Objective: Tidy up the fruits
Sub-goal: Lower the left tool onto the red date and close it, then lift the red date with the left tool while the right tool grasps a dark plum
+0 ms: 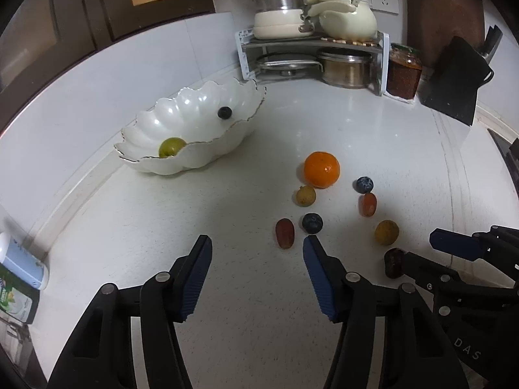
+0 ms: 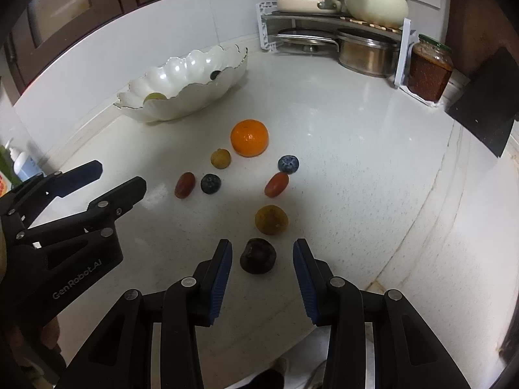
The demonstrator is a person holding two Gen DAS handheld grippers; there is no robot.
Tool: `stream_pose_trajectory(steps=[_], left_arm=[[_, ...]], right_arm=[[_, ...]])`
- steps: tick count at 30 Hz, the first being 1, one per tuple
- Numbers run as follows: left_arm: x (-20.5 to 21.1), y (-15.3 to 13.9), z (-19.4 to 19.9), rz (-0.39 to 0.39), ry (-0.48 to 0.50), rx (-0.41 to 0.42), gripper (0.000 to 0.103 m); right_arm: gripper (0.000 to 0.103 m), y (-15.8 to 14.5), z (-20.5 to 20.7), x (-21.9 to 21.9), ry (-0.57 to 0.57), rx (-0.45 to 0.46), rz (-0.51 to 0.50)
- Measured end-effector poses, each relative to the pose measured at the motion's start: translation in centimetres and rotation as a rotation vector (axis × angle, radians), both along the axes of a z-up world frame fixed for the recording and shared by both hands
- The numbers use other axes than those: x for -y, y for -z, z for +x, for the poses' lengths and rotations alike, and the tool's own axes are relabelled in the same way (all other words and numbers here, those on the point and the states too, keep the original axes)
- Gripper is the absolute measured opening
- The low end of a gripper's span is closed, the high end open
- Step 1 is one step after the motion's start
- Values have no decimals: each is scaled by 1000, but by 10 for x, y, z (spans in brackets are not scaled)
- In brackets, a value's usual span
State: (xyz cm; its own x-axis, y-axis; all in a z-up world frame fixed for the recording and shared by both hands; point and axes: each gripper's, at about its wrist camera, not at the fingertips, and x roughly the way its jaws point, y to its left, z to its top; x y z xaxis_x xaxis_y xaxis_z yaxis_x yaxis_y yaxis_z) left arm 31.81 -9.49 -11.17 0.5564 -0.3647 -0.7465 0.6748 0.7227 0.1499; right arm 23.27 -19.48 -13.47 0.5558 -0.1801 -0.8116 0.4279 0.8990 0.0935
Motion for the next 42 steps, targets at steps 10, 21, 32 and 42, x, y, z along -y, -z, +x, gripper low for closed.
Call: stream_pose_trajectory(steps=[10, 21, 32, 42], left_arm=[[12, 22, 14, 16, 49, -37, 49], [29, 41, 21, 33, 82, -72, 44], [37, 50, 25, 40, 92, -91, 36], [40, 55, 27, 35, 80, -100, 18]], right_arm=[[41, 12, 7, -2, 39, -8, -2], [41, 24, 11, 1, 67, -23, 20], [39, 30, 14, 5, 77, -39, 37], [30, 32, 14, 3, 55, -35, 44]])
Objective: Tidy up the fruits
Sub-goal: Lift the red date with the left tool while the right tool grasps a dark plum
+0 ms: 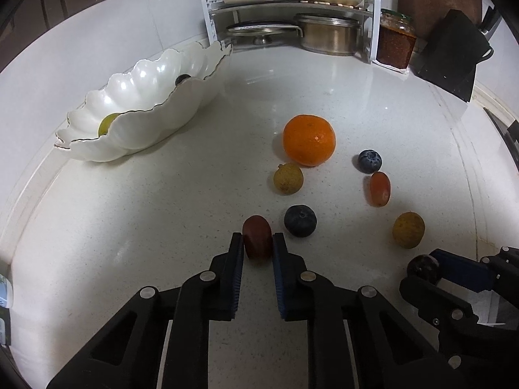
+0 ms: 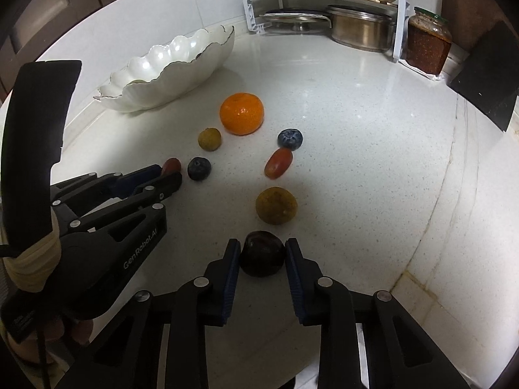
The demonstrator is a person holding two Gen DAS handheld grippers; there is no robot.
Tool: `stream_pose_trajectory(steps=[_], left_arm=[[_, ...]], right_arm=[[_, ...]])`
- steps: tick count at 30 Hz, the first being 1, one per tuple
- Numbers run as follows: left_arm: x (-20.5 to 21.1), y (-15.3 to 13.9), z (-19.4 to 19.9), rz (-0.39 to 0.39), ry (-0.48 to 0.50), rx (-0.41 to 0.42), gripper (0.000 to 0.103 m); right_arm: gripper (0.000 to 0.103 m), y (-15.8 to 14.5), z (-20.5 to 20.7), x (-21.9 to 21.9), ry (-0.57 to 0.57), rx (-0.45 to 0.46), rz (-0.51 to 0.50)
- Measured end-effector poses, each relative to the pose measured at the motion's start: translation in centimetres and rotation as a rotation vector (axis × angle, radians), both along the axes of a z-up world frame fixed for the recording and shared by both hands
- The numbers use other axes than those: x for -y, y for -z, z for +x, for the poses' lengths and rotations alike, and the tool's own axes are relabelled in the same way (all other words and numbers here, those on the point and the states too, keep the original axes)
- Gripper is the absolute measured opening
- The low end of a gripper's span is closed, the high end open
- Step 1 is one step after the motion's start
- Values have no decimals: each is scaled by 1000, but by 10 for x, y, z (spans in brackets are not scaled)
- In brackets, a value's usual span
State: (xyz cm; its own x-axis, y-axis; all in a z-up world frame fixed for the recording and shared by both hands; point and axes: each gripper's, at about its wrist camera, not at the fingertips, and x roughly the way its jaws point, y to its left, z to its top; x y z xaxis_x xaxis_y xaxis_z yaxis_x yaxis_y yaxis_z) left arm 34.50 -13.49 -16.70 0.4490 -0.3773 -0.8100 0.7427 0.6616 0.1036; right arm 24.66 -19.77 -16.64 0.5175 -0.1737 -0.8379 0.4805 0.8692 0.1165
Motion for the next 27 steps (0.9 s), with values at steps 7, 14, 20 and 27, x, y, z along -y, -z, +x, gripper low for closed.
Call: stream_pose_trajectory(steps=[7, 14, 20, 27], left_arm=[[-6, -7, -4, -9, -13, -3, 17], [-15, -19, -11, -31, -46, -10, 17], [-25, -36, -17, -59, -90, 8, 17], [-39, -63, -23, -102, -153, 48, 17]], right_arm=[[29, -5, -6, -2, -3, 16, -11], [29, -14, -11, -5, -17, 41, -25], [29, -29, -13, -7, -46, 83, -64], [29, -51, -8, -9, -95, 149, -108]])
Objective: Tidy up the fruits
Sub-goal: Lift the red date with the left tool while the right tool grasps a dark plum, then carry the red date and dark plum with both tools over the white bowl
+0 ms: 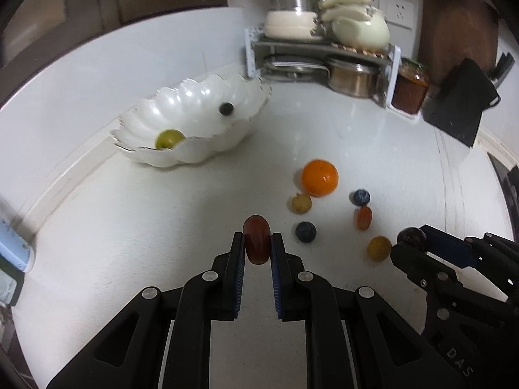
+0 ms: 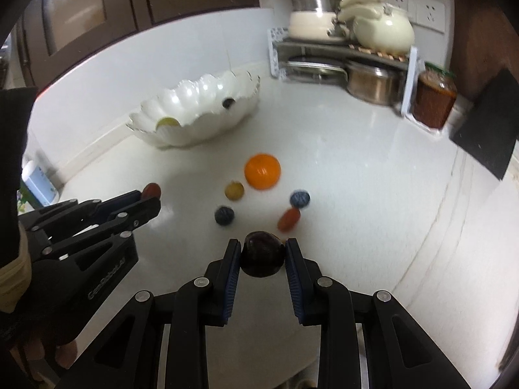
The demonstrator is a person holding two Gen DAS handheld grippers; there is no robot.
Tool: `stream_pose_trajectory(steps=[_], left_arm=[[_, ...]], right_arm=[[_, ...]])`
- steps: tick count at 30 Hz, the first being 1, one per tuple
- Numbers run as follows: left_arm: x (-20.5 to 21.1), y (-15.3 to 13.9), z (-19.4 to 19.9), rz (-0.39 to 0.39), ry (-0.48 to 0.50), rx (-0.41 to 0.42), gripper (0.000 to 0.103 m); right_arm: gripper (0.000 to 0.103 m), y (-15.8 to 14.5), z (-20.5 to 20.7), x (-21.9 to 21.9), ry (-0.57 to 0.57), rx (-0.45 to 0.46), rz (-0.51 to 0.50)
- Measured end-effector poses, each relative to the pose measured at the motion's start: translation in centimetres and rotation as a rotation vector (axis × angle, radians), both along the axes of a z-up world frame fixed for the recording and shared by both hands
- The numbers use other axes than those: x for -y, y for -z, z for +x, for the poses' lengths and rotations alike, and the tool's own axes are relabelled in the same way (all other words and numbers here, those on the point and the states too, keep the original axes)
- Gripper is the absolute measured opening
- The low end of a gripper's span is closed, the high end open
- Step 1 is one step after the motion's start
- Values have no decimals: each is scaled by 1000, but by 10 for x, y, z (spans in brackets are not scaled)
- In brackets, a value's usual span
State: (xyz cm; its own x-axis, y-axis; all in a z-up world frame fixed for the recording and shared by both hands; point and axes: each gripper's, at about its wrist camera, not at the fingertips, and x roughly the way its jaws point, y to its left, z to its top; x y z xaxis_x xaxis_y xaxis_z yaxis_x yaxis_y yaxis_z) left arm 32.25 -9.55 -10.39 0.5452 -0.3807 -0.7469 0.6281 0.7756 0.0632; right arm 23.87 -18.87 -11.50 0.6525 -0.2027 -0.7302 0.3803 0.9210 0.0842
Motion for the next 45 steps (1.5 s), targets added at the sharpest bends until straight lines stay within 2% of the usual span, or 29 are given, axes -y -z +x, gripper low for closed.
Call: stream_pose_trajectory(steps=[14, 26, 32, 35, 45], left_arm=[[-15, -40, -1, -93, -124, 64, 17], [-23, -68, 15, -160, -260, 129, 17], [-26, -77, 27, -174, -311, 159, 17], [-26, -81, 35, -185, -326, 165, 17], [-23, -92, 70, -174, -361, 175, 17]], right_arm=[[29, -39, 19, -1, -110, 111, -67], [29, -66, 47, 3, -197, 175, -103], [29, -77, 67, 4, -239, 197, -113], [29, -80, 79, 8, -258, 195, -81], [29, -89, 117, 15, -279, 202, -68]])
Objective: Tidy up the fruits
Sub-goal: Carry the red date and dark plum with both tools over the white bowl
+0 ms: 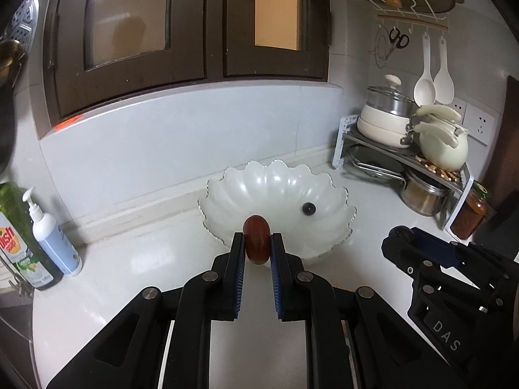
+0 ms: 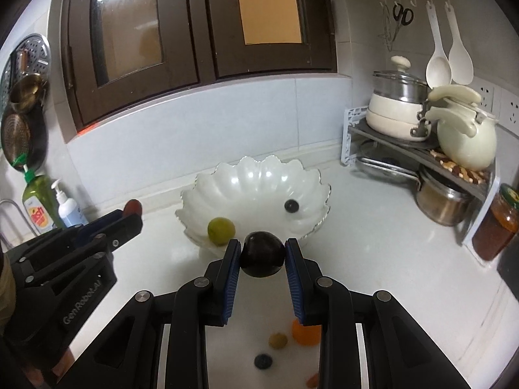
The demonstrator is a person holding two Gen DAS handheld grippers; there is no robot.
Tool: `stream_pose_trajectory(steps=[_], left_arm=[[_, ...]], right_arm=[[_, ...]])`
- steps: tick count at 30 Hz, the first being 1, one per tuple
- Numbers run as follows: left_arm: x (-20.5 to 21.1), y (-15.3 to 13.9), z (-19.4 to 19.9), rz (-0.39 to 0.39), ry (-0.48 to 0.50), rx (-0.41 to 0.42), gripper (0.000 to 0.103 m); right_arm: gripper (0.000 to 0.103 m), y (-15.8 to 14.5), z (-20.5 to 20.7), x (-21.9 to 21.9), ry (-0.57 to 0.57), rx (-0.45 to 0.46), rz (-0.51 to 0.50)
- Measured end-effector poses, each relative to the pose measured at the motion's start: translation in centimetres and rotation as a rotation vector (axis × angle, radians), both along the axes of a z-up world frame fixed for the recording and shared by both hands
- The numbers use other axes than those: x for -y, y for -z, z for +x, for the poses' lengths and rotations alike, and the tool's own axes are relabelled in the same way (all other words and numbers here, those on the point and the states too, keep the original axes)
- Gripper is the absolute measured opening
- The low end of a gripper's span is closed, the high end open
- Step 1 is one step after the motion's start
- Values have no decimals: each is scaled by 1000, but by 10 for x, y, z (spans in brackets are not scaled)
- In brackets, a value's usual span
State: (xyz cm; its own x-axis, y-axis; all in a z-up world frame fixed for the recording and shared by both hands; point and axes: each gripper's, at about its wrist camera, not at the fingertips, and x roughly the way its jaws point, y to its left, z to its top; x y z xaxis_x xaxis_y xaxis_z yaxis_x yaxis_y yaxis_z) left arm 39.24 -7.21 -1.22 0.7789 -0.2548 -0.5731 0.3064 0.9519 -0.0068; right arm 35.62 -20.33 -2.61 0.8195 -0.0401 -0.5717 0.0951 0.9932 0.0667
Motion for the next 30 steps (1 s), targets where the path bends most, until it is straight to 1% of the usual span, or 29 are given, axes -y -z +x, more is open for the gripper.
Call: stream_pose_trajectory(steps=[2, 8, 18, 30], left_arm=[[0, -3, 7, 0, -3, 2, 17], [2, -16, 24, -7, -2, 17, 17], [9, -31, 53, 8, -1, 34, 17], [15, -33, 91, 36, -29, 21, 17]], right_arm=[[29, -3, 6, 0, 0, 10, -19], [29, -13, 26, 6, -13, 16, -7], [29, -28, 57, 6, -33, 45, -53], [29, -37, 97, 1, -63, 53, -131]])
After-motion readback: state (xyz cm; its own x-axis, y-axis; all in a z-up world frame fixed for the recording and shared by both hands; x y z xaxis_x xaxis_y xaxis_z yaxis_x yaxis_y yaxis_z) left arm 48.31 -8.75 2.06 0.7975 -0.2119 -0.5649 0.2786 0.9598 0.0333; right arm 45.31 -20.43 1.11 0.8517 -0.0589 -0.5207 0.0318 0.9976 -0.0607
